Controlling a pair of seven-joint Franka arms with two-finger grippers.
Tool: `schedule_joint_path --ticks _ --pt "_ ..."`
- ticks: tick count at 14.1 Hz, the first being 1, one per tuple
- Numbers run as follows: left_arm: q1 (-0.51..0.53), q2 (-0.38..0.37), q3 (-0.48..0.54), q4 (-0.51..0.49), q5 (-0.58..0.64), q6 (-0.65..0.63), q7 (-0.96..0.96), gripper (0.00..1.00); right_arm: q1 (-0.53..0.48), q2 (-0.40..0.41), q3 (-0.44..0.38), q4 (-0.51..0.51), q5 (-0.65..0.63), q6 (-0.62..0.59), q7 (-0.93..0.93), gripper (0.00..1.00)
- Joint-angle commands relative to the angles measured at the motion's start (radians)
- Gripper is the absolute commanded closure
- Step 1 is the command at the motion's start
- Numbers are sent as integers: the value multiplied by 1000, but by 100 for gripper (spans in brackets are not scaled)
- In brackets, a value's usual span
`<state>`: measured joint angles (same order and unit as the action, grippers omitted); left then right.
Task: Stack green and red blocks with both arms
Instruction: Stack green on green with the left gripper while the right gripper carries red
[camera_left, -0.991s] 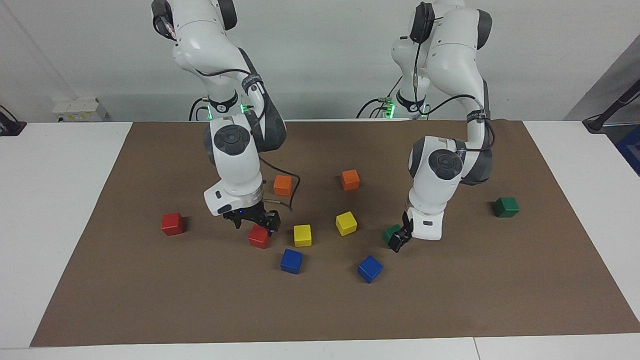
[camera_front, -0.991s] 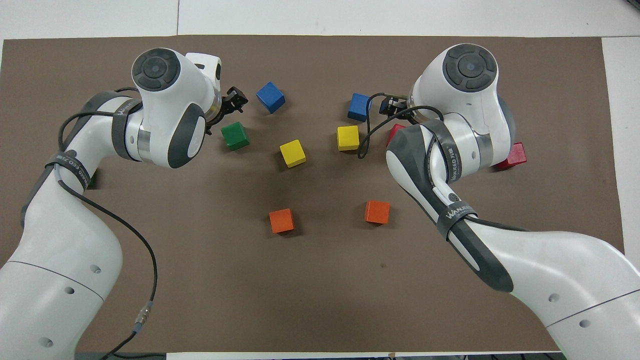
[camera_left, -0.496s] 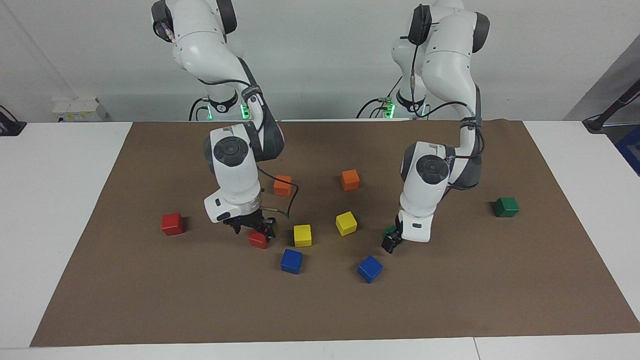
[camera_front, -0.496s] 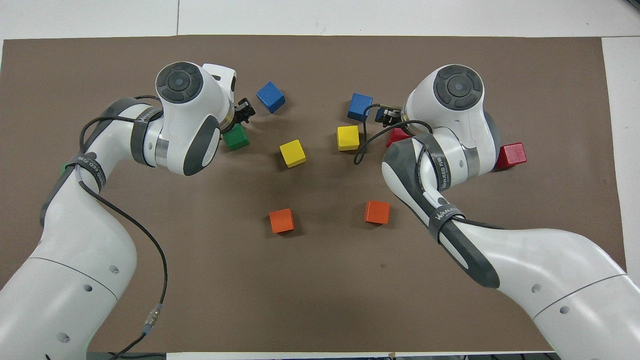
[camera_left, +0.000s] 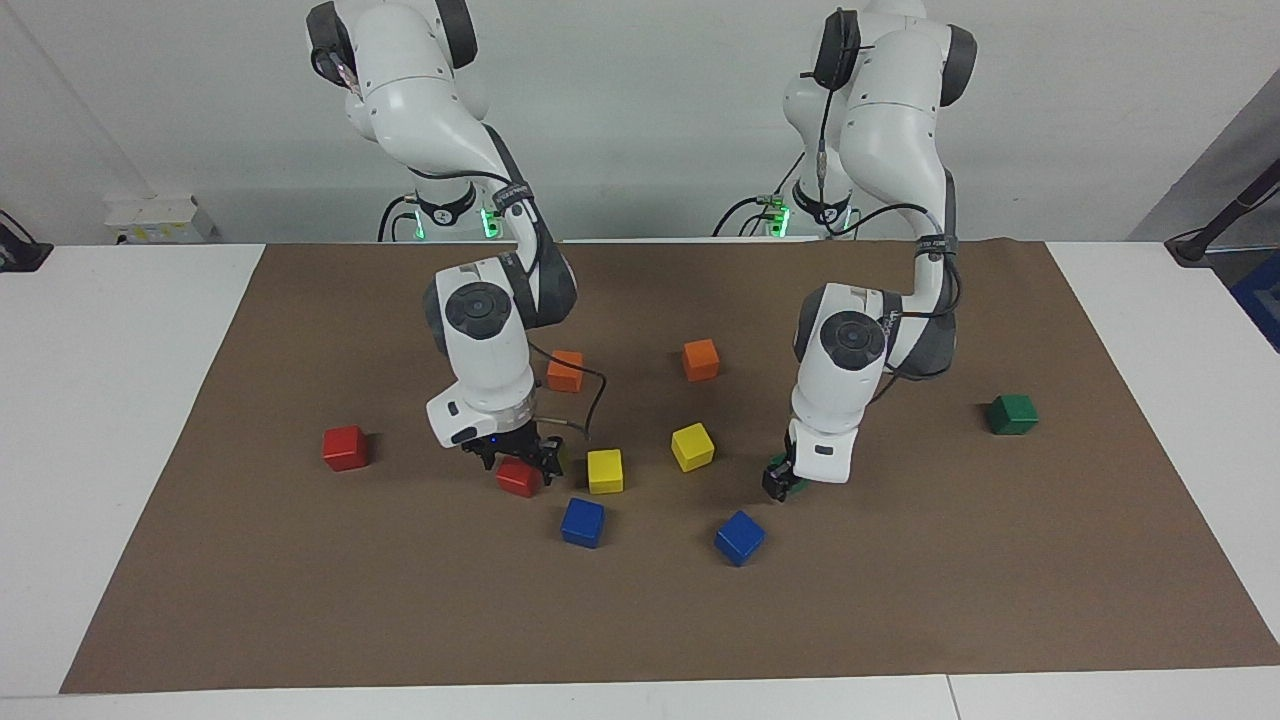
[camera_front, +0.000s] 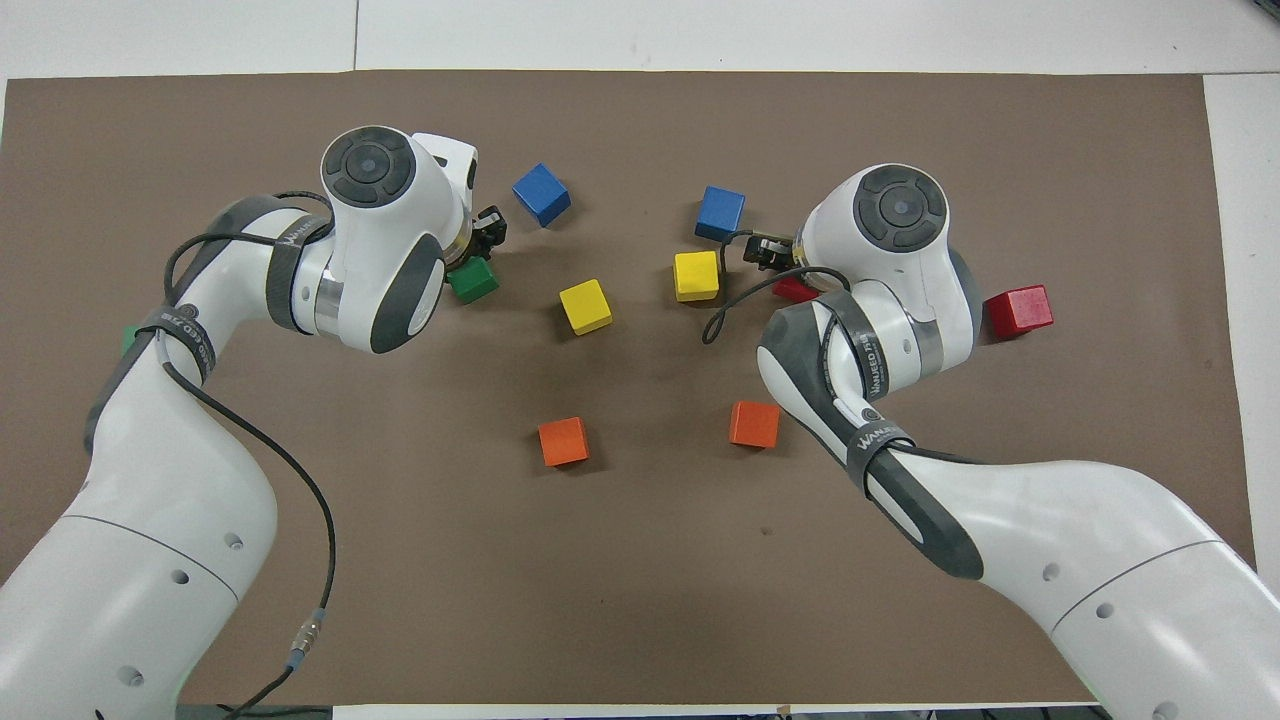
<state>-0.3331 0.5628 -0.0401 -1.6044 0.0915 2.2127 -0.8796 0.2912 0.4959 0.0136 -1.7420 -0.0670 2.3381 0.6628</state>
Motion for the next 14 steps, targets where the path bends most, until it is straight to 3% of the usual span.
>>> schedule_joint_path --ticks 1,2,7,11,14 --pt "-4 -7 9 6 22 -33 10 100 -23 -16 5 -13 -5 -2 -69 83" --pt "8 -20 8 11 22 -56 16 100 -38 -16 5 2 -5 -23 -112 100" --pt "156 -167 3 -18 -39 -195 345 100 -156 -25 5 212 -17 -265 -424 100" --pt "343 -283 3 -95 -82 -269 776 100 -288 -66 6 196 3 -275 -753 100" --pt "475 -337 5 -175 -90 -257 1063 100 -377 -122 6 84 79 -275 -972 100"
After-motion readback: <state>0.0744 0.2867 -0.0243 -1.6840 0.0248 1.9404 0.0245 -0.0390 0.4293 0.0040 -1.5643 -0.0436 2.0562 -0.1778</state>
